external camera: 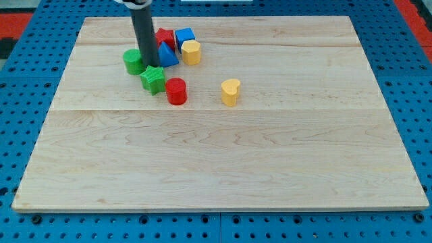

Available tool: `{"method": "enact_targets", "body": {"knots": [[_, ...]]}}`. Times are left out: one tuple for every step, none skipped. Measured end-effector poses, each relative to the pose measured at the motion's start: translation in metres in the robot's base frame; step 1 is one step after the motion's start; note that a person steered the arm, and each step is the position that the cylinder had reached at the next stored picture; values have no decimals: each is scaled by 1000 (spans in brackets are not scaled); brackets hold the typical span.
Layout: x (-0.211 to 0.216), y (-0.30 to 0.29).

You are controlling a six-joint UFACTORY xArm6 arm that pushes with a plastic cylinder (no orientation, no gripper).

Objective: Push the green circle to the top of the board

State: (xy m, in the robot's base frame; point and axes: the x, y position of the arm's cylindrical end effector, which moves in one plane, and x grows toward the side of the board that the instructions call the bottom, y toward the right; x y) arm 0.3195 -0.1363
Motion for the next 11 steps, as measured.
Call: {"method": "enact_targets", "body": {"knots": [[-44, -44], [-10, -34], [23, -1], [28, -52], [18, -66], [-18, -64], [14, -57], [15, -108], [-7, -89], [-45, -75], [-7, -82]]}}
